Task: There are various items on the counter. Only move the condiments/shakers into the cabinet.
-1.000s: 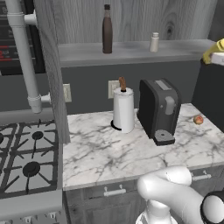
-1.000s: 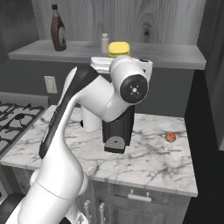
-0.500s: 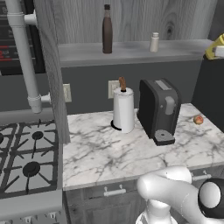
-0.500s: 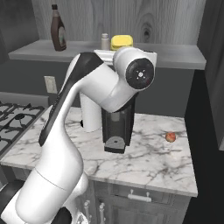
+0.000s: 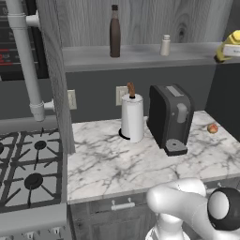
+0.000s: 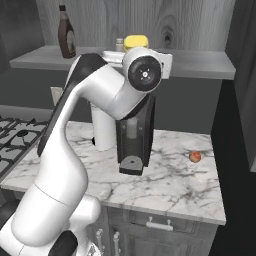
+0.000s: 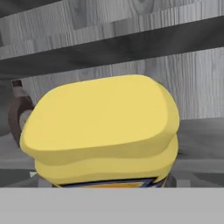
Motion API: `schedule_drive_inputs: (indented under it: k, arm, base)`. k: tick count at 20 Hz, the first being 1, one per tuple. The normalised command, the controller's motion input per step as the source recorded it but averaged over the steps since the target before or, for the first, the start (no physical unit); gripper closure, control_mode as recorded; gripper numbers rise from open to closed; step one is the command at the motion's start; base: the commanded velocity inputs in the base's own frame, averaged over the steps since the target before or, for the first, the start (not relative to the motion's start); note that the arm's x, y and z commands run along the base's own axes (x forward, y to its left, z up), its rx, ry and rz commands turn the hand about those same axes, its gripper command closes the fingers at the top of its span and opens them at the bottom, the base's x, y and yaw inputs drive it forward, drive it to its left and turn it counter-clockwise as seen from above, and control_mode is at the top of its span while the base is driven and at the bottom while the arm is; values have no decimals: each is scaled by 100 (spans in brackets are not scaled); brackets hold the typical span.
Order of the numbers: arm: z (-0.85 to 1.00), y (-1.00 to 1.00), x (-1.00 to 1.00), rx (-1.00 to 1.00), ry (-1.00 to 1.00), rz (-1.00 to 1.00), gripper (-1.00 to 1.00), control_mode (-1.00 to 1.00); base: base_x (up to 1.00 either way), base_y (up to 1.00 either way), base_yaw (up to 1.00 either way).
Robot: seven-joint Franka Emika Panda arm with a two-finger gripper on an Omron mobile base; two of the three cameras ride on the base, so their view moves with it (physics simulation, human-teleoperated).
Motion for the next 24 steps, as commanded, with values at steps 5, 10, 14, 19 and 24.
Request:
schedule_drive_inputs:
  k: [5,10,14,19,24]
  arm:
    - [0,31,42,-1,0,-9,100,-100]
    - [1,16,47,0,1,-7,100,-100]
    - [0,3,39,0,1,-4,100,-100]
    - [1,0,38,0,7,-1,100,-100]
    - [4,0,35,0,14,0,100,-100]
  base:
    - [0,0,0]
    - [0,0,0]
    - [0,0,0]
    - [0,0,0]
    - [0,0,0]
